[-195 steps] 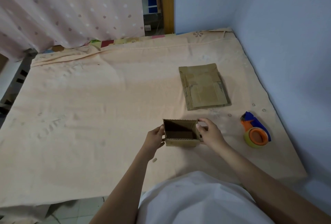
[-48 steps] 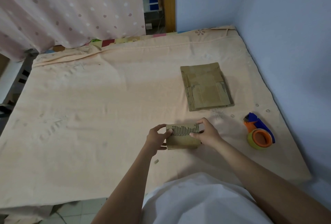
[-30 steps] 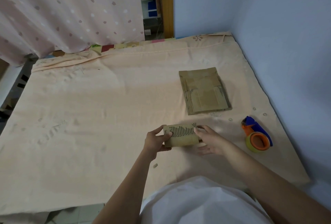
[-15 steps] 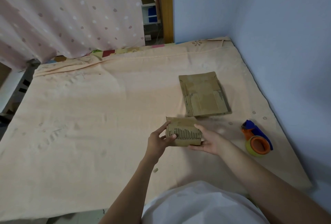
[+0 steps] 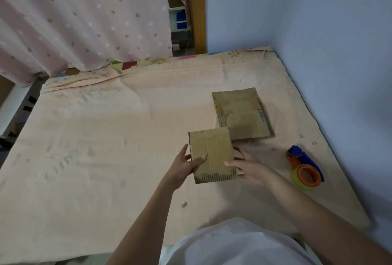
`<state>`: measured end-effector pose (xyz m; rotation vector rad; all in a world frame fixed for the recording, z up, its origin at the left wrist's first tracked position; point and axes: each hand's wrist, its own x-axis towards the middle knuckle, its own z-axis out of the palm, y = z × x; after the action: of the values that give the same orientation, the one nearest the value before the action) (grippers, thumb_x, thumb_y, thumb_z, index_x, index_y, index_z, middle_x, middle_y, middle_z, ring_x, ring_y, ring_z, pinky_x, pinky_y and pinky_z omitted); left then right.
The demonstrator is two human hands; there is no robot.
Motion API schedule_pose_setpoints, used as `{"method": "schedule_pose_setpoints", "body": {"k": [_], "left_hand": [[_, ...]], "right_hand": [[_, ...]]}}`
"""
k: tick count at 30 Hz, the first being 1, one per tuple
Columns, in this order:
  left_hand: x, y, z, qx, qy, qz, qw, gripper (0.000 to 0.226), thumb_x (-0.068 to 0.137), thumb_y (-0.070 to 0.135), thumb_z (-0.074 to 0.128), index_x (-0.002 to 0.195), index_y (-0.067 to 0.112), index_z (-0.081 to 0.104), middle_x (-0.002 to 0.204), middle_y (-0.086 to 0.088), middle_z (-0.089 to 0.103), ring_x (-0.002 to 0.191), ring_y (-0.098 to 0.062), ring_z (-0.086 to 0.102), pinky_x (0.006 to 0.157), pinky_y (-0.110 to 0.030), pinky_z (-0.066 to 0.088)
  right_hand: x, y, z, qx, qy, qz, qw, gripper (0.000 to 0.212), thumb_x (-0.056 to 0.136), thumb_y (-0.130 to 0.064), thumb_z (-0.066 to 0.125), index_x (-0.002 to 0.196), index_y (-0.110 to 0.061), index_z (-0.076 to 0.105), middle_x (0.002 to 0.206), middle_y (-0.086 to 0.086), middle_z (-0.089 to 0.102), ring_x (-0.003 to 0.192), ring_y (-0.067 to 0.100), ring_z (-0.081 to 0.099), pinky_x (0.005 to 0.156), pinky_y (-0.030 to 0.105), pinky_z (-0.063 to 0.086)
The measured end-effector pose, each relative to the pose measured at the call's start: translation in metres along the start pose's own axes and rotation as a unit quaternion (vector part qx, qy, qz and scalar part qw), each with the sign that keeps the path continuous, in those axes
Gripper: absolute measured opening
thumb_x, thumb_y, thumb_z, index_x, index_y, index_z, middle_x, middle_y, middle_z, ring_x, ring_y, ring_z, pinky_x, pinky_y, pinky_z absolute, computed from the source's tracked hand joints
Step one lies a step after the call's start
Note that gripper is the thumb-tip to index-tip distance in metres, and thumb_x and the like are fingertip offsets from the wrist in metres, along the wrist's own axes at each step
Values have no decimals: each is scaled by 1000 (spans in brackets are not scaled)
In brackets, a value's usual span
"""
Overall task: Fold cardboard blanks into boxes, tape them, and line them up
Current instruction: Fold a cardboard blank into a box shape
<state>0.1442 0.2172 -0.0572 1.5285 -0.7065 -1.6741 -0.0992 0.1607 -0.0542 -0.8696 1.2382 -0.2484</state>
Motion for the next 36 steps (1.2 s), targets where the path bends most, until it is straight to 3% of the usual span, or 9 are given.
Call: {"method": "schedule_pose_setpoints", "body": {"k": [2,6,12,17,22,25,27,32,36], "left_hand": [[-1,0,-3,33,-22,15,999,104,69,18,91,153,31,30,138,-3,56,116,-20,65,95,-38,55],[-3,-4,0,110,-43,52,992,102,66,0,85,147,36,36,139,8,51,127,-14,52,88,-26,55],[-7,-18,-2,166,-16,53,985,95,68,0,84,140,35,33,138,7,42,117,-12,52,80,-27,59],[-7,-31,-3,174,30,41,983,91,72,-3,79,138,41,36,132,2,50,106,-24,63,81,-41,61],[-2,-29,-3,200,19,25,979,98,74,15,82,152,41,29,130,4,54,100,-19,69,86,-39,59],[0,-20,-5,133,-5,-15,991,78,80,51,77,147,45,37,131,5,60,111,-17,66,100,-41,52],[-1,-12,-5,77,5,-42,996,54,93,59,56,141,35,47,129,1,63,107,-20,69,100,-41,53],[3,-12,-2,60,49,-72,994,40,104,41,38,126,20,64,124,-7,67,94,-29,71,93,-40,57],[5,-17,1,75,40,-79,993,37,103,35,37,118,20,68,122,-6,67,89,-26,69,92,-40,56]], "right_hand": [[0,0,-3,-81,-1,3,997,106,64,-24,92,149,-42,31,144,-2,55,132,20,49,114,48,36],[-4,-2,4,-203,28,-28,978,109,68,-10,88,155,-29,25,149,-3,44,138,19,42,108,36,44],[-2,6,9,-210,38,-57,975,108,72,-5,86,156,-25,20,143,1,47,127,19,49,95,26,46],[-10,3,8,-221,22,-54,974,105,77,-23,87,157,-28,20,149,-5,45,140,16,38,102,27,37],[-12,0,9,-148,71,-76,983,77,81,-69,66,145,-29,47,145,-9,49,131,15,49,108,44,47],[-10,-2,13,-54,116,-38,991,37,105,-42,44,114,-13,65,128,23,61,114,33,63,93,45,57],[-11,-4,14,-44,121,-29,991,28,108,-30,42,103,-17,67,123,24,64,109,33,66,87,43,60],[-7,-9,11,-57,108,-24,992,23,107,-25,45,111,-18,66,109,8,69,94,23,69,83,38,61],[0,-2,7,-62,102,-5,993,21,106,-25,48,113,-18,66,115,8,69,104,28,68,87,41,60]]}}
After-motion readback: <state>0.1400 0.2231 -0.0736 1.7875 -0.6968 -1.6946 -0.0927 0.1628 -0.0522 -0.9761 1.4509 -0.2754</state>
